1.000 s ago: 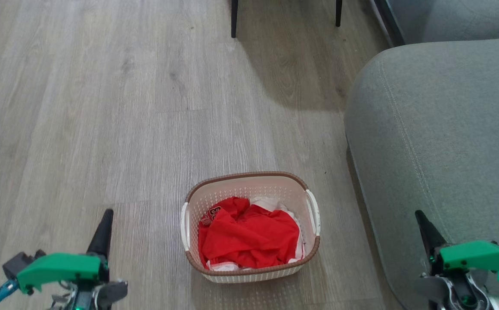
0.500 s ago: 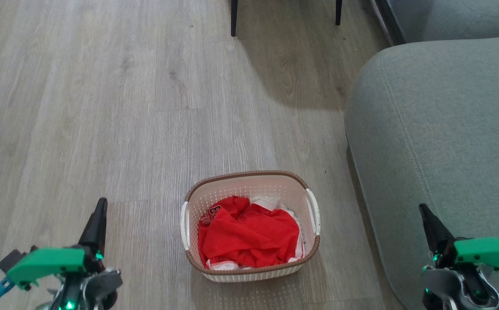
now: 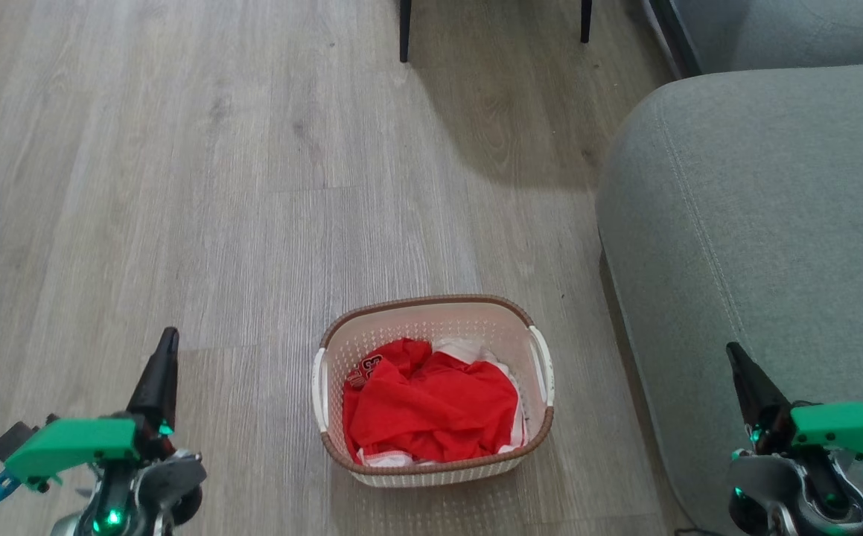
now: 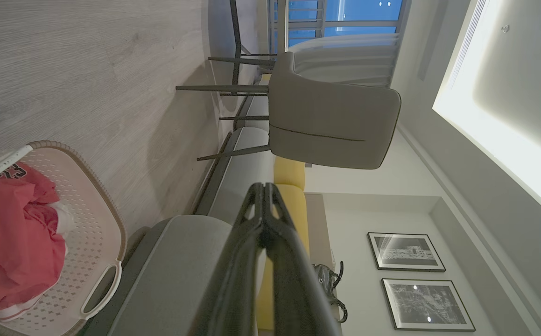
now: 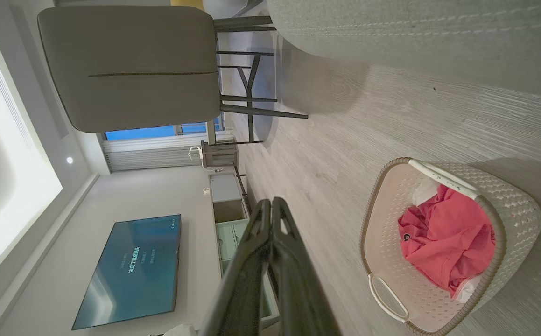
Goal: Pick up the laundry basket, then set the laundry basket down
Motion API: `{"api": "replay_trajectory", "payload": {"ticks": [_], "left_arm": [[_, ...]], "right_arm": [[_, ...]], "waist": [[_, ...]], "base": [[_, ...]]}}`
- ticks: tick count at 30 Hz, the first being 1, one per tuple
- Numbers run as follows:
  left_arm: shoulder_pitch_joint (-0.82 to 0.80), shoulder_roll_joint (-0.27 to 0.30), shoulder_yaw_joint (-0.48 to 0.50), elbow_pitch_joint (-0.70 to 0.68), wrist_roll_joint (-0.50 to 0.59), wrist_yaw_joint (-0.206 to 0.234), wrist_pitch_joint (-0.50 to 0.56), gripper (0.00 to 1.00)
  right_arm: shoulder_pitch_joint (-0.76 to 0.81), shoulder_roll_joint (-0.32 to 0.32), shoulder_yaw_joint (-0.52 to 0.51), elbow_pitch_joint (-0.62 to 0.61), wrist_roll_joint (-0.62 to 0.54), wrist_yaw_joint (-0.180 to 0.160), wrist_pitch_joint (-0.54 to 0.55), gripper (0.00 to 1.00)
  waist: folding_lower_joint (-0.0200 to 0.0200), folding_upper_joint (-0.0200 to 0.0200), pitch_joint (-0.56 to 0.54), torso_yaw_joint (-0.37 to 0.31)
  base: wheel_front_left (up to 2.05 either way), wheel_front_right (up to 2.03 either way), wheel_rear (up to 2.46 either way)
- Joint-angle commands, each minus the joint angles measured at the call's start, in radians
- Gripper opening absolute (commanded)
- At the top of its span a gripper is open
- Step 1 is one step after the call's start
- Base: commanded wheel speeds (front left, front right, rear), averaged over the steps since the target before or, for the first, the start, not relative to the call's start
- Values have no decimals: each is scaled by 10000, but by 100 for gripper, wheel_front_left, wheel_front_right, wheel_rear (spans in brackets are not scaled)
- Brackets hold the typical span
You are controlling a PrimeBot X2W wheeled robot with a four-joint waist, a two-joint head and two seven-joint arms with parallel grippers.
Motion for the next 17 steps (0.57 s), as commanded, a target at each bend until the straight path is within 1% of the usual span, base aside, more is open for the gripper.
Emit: {"api": "replay_trajectory", "payload": {"ticks": [1, 17], "left_arm": [[-481, 51, 330, -303, -4, -67, 45, 0], [-483, 30, 359, -302, 21, -67, 69, 0]], "right_arm": [[-461, -116, 150, -327, 21, 27, 77, 0], [-465, -81, 100, -324, -22, 27, 117, 0]], "waist": [[0, 0, -1, 0], [0, 0, -1, 0]], "base": [[0, 0, 0], [0, 0, 0]]}}
